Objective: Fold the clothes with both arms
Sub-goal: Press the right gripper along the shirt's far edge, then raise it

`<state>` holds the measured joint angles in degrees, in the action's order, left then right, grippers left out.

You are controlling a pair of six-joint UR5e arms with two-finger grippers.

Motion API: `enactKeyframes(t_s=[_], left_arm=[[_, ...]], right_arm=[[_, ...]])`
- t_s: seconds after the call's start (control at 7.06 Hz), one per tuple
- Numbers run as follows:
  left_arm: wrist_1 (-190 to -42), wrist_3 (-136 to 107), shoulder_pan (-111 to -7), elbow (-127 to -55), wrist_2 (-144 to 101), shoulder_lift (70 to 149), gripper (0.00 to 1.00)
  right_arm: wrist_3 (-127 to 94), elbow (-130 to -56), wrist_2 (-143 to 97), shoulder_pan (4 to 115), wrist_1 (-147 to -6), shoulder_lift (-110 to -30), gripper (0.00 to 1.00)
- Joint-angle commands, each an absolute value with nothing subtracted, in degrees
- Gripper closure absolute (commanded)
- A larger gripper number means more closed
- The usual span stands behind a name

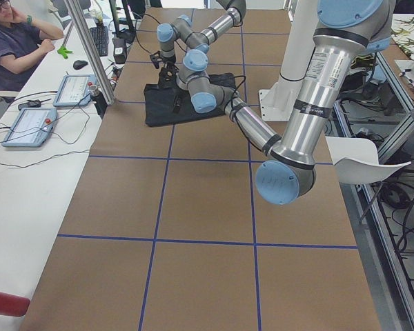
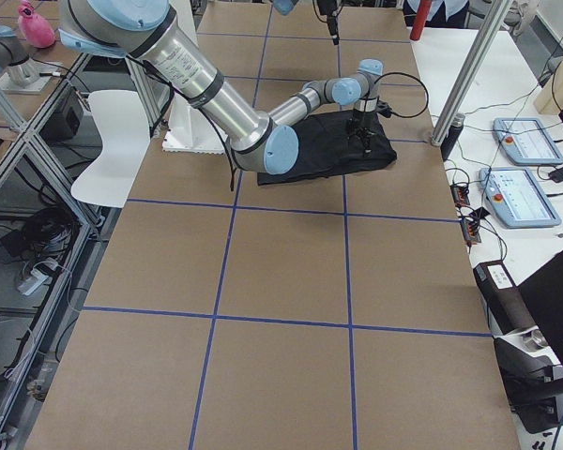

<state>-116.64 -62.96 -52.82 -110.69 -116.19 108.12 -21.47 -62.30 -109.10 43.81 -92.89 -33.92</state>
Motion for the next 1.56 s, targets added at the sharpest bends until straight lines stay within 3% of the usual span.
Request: enactKeyframes(t_s=[0.0, 0.99, 1.42], left_arm=[[-116.6, -62.9, -52.8, -110.7, -116.2, 108.2, 0.0], [-116.6, -63.0, -52.7, -110.7, -116.2, 108.3, 0.0], [-116.6, -63.0, -52.7, -110.7, -116.2, 108.3, 0.0]], right_arm=[[-23.5, -58.4, -108.3, 42.5, -88.2, -33.4, 0.0], [-22.9, -56.3, -106.1, 41.6, -88.2, -34.1, 0.0], [-16.8, -55.9, -106.8, 46.4, -88.9, -34.4, 0.0]])
